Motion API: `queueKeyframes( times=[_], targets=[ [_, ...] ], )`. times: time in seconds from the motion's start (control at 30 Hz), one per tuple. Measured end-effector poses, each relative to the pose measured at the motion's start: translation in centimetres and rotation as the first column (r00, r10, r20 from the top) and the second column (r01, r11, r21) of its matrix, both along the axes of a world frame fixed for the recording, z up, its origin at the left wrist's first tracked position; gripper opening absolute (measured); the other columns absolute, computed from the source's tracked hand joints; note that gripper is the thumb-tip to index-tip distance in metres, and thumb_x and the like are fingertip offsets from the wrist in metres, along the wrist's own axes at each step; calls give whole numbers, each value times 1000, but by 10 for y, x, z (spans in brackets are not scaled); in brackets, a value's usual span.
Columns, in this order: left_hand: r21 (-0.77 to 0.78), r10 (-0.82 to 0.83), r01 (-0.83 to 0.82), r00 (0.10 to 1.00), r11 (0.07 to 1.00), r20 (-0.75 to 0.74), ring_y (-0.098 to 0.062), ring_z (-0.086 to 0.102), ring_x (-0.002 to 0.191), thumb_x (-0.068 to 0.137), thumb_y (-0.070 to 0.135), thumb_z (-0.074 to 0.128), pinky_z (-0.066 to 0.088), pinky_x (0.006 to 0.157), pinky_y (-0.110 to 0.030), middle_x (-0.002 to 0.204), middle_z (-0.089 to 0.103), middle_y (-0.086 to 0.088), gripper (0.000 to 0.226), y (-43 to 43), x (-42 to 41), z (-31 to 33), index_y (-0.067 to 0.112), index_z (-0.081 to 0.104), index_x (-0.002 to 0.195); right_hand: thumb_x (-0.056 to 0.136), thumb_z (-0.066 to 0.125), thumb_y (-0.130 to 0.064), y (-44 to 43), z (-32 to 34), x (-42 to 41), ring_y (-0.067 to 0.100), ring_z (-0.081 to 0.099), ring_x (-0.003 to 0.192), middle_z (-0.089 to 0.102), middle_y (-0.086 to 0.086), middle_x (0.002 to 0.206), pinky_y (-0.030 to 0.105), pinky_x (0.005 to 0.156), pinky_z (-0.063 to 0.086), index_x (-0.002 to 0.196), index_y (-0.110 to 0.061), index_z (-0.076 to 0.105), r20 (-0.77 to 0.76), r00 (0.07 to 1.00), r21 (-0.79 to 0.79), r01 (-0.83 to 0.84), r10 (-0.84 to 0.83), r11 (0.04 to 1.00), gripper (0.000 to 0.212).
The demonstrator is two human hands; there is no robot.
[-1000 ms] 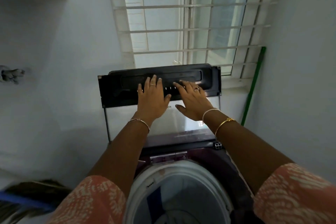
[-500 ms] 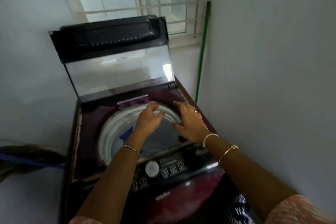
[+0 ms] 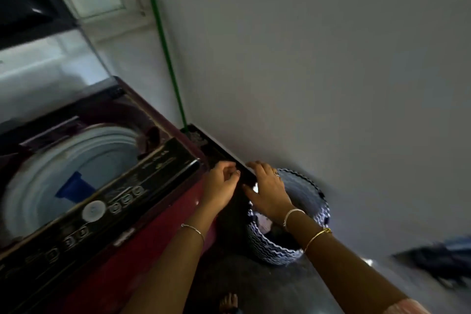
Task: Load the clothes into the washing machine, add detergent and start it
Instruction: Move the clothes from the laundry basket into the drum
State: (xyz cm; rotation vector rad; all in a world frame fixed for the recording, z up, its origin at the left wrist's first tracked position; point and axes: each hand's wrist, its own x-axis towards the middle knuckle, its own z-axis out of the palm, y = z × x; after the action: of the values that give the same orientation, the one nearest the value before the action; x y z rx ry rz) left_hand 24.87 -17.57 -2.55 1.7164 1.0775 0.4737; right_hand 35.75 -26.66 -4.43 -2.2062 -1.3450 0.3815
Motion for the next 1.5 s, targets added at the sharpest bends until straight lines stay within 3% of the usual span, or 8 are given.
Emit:
queueKeyframes(
  times=[0.17,0.43,0.73,1.03,1.2,1.3,1.37,1.5],
  targets=[
    [-121,-74,68,996,990,-45,-12,60,88,89,12,63,41,65,-1,95,64,0,23,-20,54,-59,10,63,111,83,61,-30,-45,-45,51,29,40,127,43,8,138,38,106,34,135,-17,42,-157,959,-157,212,-236,965,56],
    [-423,-133,64,982,904,-135,-18,61,89,90,11,61,46,79,-31,110,67,-17,12,-8,106,-179,14,62,101,85,64,-21,-77,-152,111,27,44,127,49,14,135,32,105,34,135,-7,45,-305,789,-347,429,-533,834,55],
    [-529,-151,-10,954,849,-259,-27,58,109,91,4,60,47,78,-16,115,60,-14,33,2,180,-347,-5,55,122,79,69,-26,-57,-329,166,32,58,111,61,15,120,40,95,47,124,-9,56,-424,474,-464,618,-772,634,50],
    [-123,-425,453,660,883,-619,-28,31,138,80,4,54,29,111,-31,150,29,-12,66,-8,223,-473,26,42,141,74,72,-45,-21,-453,187,34,28,137,27,14,148,39,110,29,143,-14,31,-334,542,-571,535,-772,623,87],
    [-11,-330,440,655,898,-680,-28,44,123,90,23,57,43,92,-41,129,49,-3,27,-2,241,-481,26,60,116,79,70,-34,-17,-468,190,38,37,126,36,17,136,37,107,32,127,-16,49,-345,535,-485,601,-771,635,56],
    [-44,-314,347,781,937,-541,-31,53,114,94,24,54,44,88,-37,122,58,-10,23,-2,248,-474,19,59,116,84,66,-27,-15,-464,190,35,47,120,48,16,129,39,104,37,121,-10,55,-431,525,-385,629,-734,676,42],
    [-68,-263,259,866,964,-425,-30,55,110,96,21,52,41,84,-30,119,61,-10,24,-8,251,-462,14,58,118,86,64,-24,-15,-454,189,29,55,113,57,13,122,43,100,43,117,-11,56,-571,448,-318,652,-688,688,34],
    [-131,-130,111,980,985,-153,-14,52,97,98,12,48,35,78,-13,112,60,-4,24,-26,253,-427,6,55,120,88,60,-21,-22,-414,184,27,65,99,68,15,105,44,91,51,99,-14,63,-914,-19,-288,735,-405,614,14]
  ],
)
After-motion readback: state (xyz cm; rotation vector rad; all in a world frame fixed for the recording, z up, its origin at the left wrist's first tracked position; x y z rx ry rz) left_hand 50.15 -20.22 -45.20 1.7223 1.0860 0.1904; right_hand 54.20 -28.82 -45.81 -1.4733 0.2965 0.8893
